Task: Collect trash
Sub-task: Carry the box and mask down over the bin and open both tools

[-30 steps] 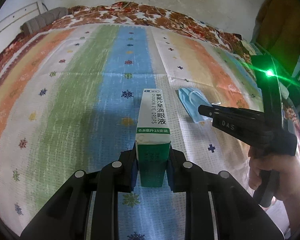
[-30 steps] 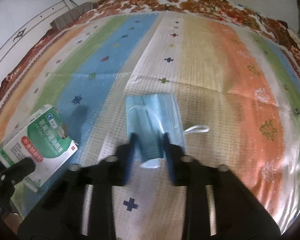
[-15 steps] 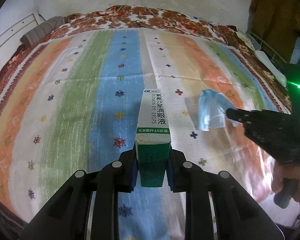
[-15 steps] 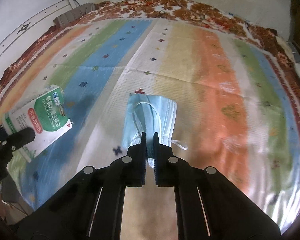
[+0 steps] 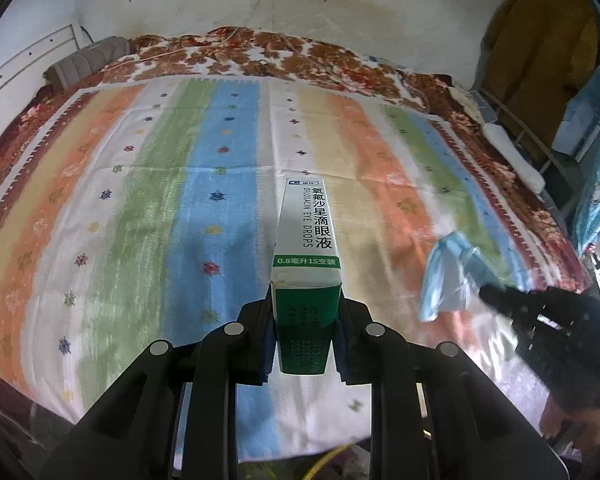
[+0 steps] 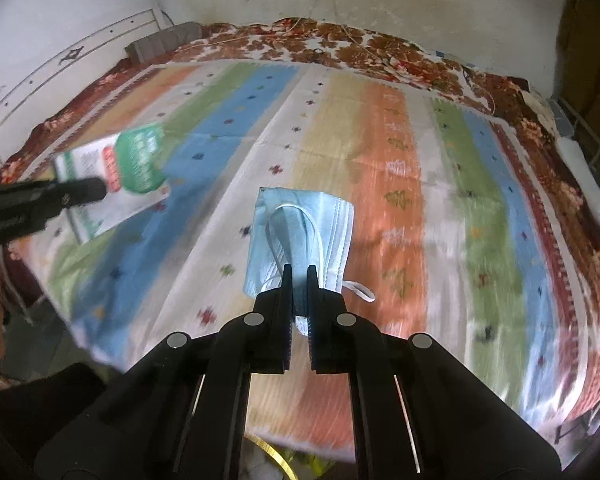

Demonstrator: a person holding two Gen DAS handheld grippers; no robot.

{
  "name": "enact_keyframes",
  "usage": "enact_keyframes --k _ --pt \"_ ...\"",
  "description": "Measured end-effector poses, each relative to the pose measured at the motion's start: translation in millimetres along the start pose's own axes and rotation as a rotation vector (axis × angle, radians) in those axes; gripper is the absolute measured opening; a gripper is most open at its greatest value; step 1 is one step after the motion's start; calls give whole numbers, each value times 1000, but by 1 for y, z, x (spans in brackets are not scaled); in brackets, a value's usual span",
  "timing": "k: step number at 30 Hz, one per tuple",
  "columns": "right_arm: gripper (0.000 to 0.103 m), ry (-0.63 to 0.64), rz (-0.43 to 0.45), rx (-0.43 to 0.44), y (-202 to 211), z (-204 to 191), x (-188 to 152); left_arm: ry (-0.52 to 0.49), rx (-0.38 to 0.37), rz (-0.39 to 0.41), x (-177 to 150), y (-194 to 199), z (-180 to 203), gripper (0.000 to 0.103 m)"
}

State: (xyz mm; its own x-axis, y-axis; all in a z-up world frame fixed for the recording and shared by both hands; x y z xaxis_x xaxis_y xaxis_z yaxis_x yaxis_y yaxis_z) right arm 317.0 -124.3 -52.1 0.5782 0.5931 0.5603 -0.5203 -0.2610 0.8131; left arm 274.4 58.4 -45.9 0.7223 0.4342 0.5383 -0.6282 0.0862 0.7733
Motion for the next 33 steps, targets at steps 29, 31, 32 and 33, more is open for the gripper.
enact_keyframes --k 29,31,32,33 --pt "5 -96 54 109 109 -26 -102 -1 -119 -17 -105 101 39 22" --pt "5 -83 58 97 113 -30 -106 -7 -117 -18 -112 103 38 22" --pt "5 -82 58 101 115 -31 -110 -11 -116 -21 -117 104 38 22" --pt "5 -82 58 105 116 -33 -111 -11 -117 -24 -120 105 38 22"
Point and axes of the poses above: each gripper's, at about its wrist camera, not at the fingertips, and y roughly against the way its jaws point, z to its right, x to its top, the point moved 3 cm from there along -y, roughly the way its jaws point, and after that the axes turned 11 degrees about y, right-handed, at the moved point
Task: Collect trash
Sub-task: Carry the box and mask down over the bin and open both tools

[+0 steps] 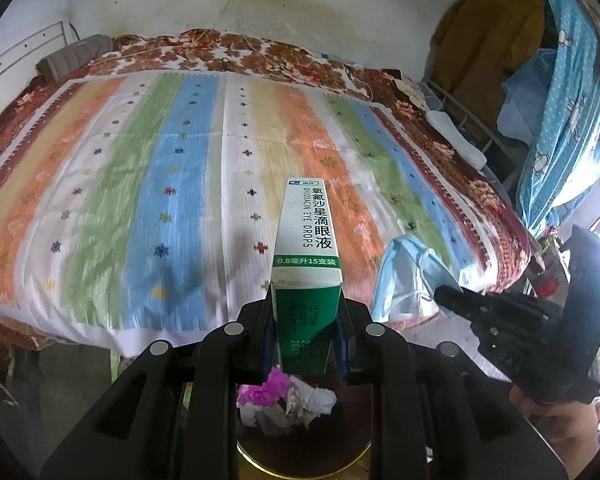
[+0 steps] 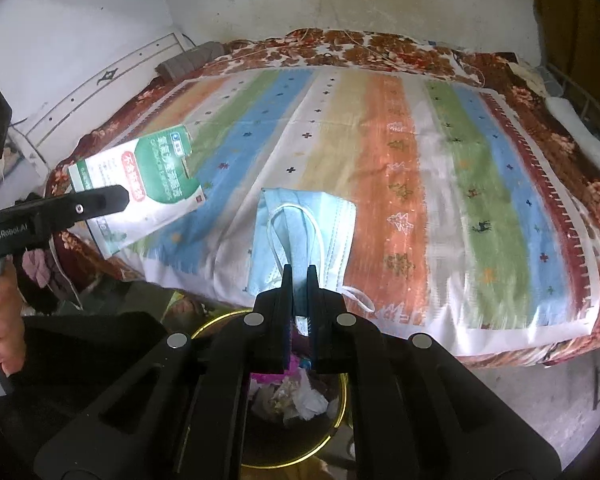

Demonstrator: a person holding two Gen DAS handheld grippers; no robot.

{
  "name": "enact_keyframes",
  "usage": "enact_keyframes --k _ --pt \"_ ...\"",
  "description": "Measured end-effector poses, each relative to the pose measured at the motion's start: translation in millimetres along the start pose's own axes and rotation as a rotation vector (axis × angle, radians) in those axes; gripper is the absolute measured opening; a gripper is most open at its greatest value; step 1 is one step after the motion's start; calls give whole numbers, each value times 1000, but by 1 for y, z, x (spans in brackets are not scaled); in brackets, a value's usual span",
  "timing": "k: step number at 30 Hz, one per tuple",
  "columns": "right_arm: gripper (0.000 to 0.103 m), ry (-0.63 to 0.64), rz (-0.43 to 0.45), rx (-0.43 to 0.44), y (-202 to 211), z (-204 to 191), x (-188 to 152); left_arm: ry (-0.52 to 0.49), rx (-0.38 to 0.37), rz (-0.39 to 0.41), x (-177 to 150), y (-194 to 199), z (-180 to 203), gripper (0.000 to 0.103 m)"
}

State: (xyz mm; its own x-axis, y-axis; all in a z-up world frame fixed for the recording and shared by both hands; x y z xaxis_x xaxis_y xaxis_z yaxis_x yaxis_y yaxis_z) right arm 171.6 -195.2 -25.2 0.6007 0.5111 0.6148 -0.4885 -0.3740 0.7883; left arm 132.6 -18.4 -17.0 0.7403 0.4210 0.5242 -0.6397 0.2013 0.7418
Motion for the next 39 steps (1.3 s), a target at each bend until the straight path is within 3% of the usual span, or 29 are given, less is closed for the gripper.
enact_keyframes --k 15,23,30,39 --pt "5 15 -80 27 2 -28 -56 -20 2 -79 -64 -4 1 22" --pt "5 3 -191 45 -20 -44 -89 10 52 -153 -92 -20 -9 22" --pt "5 22 -314 25 -45 -55 -111 49 90 -265 -114 -43 -15 22" --pt "5 9 -409 20 -71 -56 -124 124 127 -356 -124 -66 -31 23"
Point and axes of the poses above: each gripper's, at about its wrist camera, not at the fingertips, and y roughly against the way its jaws point, z to its right, x to its top, the point moved 3 cm from there along -y, roughly the way its jaws point, and after that the axes turned 11 degrees about y, right-handed, at the moved point
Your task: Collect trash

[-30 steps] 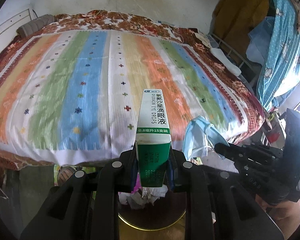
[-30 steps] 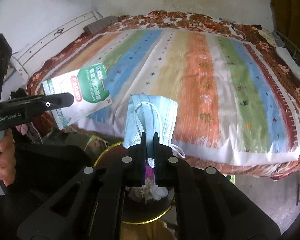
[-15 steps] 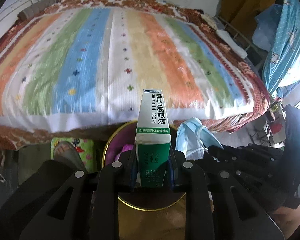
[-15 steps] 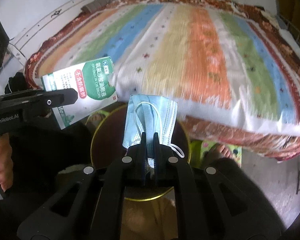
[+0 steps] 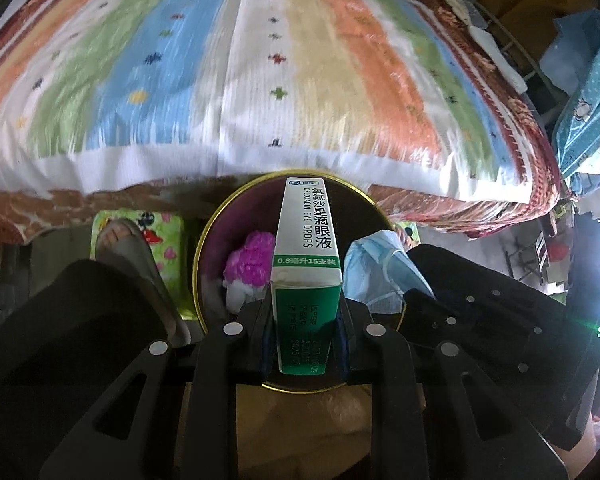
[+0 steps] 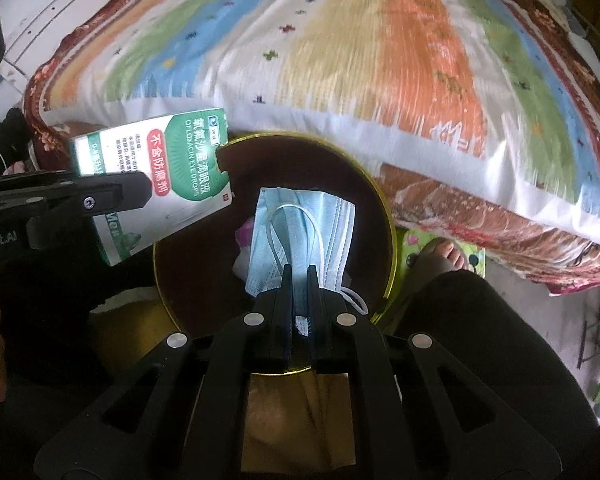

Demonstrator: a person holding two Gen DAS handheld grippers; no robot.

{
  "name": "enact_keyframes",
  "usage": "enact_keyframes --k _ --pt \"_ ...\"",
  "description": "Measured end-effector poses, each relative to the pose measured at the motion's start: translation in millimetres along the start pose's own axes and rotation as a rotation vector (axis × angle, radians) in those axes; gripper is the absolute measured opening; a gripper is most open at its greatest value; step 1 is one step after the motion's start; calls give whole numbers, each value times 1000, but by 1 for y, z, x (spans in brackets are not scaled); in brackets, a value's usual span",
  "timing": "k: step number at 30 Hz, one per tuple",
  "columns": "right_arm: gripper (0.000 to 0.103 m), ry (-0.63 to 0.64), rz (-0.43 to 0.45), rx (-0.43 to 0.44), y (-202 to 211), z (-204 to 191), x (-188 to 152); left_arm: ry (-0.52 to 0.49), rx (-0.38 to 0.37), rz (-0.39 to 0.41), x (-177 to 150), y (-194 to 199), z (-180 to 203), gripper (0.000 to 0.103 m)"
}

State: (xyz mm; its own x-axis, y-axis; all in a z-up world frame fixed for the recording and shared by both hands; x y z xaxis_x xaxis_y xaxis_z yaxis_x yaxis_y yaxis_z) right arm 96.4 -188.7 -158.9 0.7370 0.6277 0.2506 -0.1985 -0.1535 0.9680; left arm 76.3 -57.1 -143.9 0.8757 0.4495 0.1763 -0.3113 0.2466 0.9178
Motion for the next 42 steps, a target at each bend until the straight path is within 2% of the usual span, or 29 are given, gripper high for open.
enact_keyframes --k 3,10,12,13,14,16,20,24,28,31,35,39,42 --pt "5 -34 -40 13 -11 4 -2 28 36 -16 3 -9 -8 23" --pt "6 -87 -75 34 -27 15 5 77 63 -67 20 -33 -18 23" --pt "14 -112 -75 36 -30 20 10 80 45 -80 25 -38 -16 23" --pt "26 -121 -72 38 -30 22 11 70 29 -81 28 -38 -12 34" --pt "29 -135 -67 44 -30 24 12 64 21 -75 30 -37 -9 52" --pt "30 -150 -67 57 -31 26 14 56 35 -45 33 -34 -6 55" --pt "32 -167 -64 76 -30 29 15 77 33 -64 33 -38 -9 54" --pt "37 -174 -31 83 -20 28 15 72 28 -49 32 -31 -9 54" --pt "39 -176 4 54 -4 31 10 59 29 -39 28 -23 -10 54" --pt "45 -172 55 67 16 29 4 34 10 -24 19 -10 -8 58" --pt "54 -91 160 1 52 22 -2 -77 2 89 7 23 2 78" --pt "63 -72 237 5 77 19 -14 -106 -47 159 2 48 2 85" --pt "81 -30 302 -12 96 9 -24 -135 -66 191 -7 61 3 96"
Point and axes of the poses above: each gripper's, at about its wrist camera, not at the fingertips, and y roughly against the way its jaws point, z to its right, x to its top, the point moved 3 cm from there along -y, roughly the way its jaws point, and after that the axes turned 11 degrees about y, right-handed, at the moved point
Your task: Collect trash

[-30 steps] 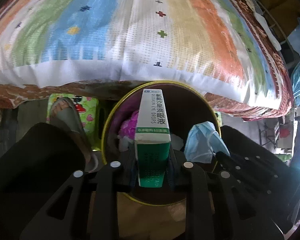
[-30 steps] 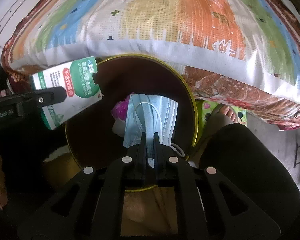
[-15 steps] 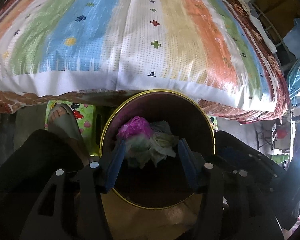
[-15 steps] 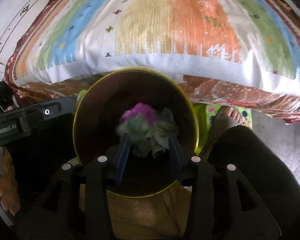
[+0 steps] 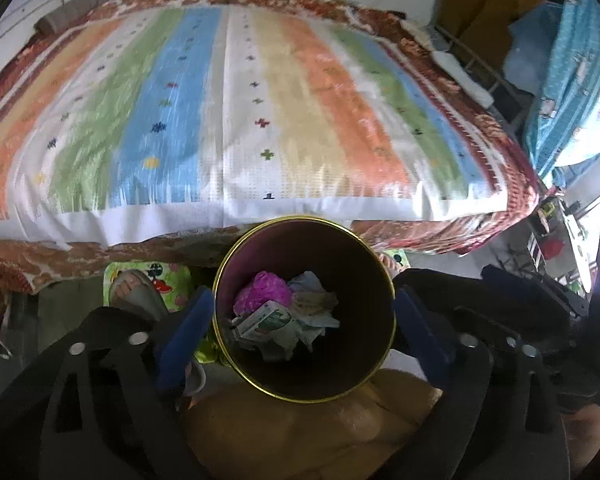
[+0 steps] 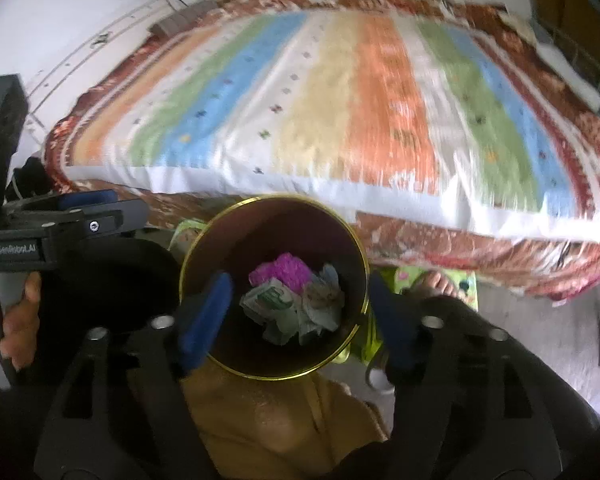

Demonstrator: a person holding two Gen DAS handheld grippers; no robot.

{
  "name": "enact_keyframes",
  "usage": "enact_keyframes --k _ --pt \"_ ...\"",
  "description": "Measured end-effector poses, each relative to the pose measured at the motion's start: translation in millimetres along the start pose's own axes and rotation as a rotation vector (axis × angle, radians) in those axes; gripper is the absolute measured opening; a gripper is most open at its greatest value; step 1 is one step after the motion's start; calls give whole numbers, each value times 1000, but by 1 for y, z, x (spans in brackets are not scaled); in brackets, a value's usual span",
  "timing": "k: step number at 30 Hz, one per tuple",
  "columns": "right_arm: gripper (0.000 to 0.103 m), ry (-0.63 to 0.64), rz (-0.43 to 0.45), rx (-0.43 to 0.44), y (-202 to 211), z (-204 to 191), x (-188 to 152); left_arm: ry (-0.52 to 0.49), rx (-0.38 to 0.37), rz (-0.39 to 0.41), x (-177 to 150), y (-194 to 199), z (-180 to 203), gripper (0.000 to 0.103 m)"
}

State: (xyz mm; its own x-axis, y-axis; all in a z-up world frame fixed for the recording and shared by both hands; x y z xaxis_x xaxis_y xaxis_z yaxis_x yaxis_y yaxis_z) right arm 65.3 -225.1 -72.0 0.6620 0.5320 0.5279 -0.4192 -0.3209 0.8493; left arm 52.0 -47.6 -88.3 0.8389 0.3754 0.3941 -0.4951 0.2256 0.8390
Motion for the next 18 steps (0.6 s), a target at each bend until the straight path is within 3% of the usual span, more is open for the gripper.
enact_keyframes --k 3,10,18 --pt "94 20 58 -1 17 -7 -6 -34 31 43 -14 11 -2 97" --pt "94 69 103 -3 32 -25 -17 -65 75 92 -41 24 -9 97" --pt "94 51 132 11 36 -25 -19 -74 87 117 -44 26 -7 97"
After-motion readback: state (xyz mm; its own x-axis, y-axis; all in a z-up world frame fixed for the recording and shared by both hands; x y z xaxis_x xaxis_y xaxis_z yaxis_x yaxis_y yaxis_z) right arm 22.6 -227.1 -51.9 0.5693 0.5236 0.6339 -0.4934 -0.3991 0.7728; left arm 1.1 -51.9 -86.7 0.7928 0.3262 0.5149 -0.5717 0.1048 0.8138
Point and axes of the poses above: each gripper's, at about its wrist camera, not at the fingertips, and y roughly against the way its jaws point, z to its right, x to its top, the point moved 3 cm from there along -y, roughly the way its jaws point, and after that the axes turned 11 degrees about y, right-handed, at the moved point
